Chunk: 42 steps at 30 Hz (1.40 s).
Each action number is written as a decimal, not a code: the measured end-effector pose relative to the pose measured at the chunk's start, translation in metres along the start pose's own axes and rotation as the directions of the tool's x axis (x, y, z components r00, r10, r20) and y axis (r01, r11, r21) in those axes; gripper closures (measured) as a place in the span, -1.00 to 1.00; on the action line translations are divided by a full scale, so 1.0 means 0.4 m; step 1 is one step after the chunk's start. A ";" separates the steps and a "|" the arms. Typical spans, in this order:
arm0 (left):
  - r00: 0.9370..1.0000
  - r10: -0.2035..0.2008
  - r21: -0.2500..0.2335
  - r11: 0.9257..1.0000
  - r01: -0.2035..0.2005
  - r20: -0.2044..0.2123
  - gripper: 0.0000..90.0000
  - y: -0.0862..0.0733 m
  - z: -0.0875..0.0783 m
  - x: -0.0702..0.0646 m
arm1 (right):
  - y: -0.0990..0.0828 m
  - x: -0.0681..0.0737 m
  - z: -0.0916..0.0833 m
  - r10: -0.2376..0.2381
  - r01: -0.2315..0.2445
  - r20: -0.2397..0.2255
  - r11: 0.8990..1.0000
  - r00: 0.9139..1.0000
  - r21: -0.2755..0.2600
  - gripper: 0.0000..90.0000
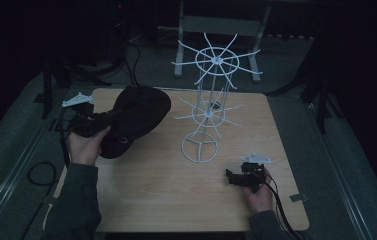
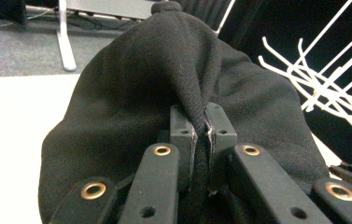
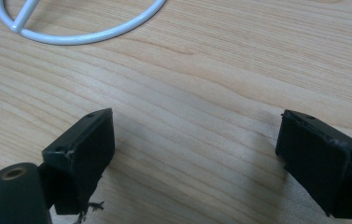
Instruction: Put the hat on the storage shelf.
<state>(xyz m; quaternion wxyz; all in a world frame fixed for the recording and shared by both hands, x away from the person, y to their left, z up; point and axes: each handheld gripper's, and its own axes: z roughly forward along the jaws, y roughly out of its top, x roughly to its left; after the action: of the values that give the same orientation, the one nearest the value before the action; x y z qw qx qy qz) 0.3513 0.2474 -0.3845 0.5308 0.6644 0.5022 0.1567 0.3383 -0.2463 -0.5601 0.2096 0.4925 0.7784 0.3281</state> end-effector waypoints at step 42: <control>0.998 0.027 -0.150 0.989 -0.018 0.062 0.89 0.038 -0.103 -0.035 | 0.000 0.000 0.000 -0.002 0.002 0.000 1.000 1.000 0.000 -0.75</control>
<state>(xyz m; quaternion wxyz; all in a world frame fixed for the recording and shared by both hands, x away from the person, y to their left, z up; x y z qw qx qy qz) 0.3220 0.2594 -0.3508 0.5930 0.6332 0.4643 0.1784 0.3384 -0.2465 -0.5600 0.2099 0.4916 0.7790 0.3277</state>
